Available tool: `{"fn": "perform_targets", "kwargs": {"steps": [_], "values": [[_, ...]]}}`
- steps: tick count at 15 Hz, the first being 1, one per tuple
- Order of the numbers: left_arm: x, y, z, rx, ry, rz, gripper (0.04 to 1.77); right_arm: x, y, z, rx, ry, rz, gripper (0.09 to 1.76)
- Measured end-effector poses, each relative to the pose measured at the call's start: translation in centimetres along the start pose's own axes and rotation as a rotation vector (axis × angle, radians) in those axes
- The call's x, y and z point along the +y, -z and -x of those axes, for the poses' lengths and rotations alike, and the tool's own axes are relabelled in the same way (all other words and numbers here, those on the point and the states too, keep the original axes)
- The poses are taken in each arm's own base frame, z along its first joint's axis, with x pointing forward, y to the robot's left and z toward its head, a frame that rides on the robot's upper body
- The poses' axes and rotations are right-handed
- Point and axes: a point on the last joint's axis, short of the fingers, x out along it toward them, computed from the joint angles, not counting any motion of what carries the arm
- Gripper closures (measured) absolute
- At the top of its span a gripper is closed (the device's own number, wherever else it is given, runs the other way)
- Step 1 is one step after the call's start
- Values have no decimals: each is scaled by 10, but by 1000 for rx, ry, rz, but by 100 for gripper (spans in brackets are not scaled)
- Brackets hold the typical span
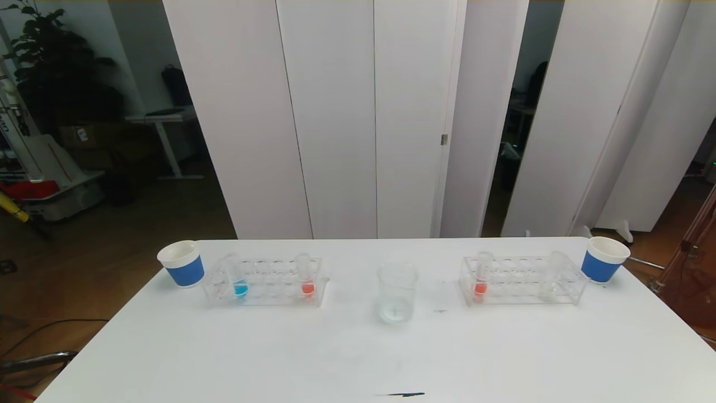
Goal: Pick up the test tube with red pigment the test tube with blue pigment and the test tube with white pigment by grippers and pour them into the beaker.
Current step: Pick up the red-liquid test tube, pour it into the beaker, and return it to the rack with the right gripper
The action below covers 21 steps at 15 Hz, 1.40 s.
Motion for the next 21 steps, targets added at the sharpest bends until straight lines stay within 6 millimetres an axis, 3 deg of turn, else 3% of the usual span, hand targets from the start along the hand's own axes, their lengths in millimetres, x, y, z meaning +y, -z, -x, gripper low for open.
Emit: {"fn": "perform_targets", "kwargs": {"steps": [21], "values": [[0, 0, 0, 0, 0, 0, 6, 0, 0, 0, 1, -3, 1, 10]]}}
